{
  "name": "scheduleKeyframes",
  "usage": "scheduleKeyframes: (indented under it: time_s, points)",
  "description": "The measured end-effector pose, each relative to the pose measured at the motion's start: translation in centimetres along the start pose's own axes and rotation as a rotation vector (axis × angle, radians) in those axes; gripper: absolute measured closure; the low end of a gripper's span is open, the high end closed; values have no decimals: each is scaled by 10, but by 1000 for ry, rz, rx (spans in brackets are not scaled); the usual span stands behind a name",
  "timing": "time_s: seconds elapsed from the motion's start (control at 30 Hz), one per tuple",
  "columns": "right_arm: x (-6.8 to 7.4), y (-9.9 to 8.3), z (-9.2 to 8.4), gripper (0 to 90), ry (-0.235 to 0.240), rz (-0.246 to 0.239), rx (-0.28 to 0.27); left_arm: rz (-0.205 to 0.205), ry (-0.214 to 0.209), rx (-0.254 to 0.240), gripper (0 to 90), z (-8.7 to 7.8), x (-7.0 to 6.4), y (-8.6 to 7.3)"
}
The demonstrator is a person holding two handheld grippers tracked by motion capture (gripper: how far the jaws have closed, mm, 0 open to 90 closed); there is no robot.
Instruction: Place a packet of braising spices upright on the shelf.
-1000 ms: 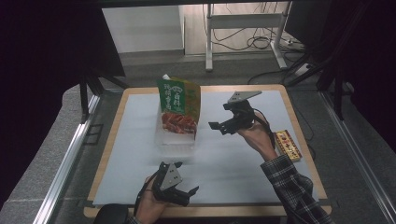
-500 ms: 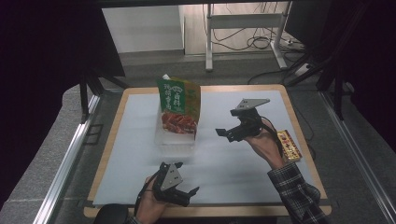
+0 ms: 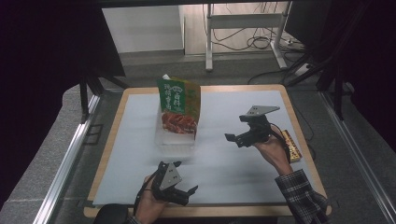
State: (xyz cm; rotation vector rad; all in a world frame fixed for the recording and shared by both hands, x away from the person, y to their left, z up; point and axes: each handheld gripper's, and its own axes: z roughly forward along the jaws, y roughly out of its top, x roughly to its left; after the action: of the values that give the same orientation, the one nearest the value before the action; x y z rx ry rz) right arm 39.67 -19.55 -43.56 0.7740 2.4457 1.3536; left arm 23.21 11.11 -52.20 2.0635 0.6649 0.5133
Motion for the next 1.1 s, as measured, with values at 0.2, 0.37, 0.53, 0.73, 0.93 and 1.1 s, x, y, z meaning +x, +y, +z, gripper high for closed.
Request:
scheduleKeyframes:
  time_s: [0.2,0.37,0.53,0.73,0.93,1.1]
  points:
    - [-4,-8,-5,1,-25,29,4,7,-7,-2,26,0,-1,0]
    - [-8,-13,-12,3,-44,40,8,6,-10,-3,26,1,-2,0]
    - [-10,-22,-14,7,-78,46,48,5,-14,-6,26,1,-2,0]
    - [-16,-32,-20,14,-137,90,91,12,-17,-7,26,1,-3,0]
    - [-22,-40,-29,14,-172,126,98,13,-18,-6,26,1,-3,0]
    - [-29,-46,-41,14,-215,165,95,16,-17,-2,26,1,-3,0]
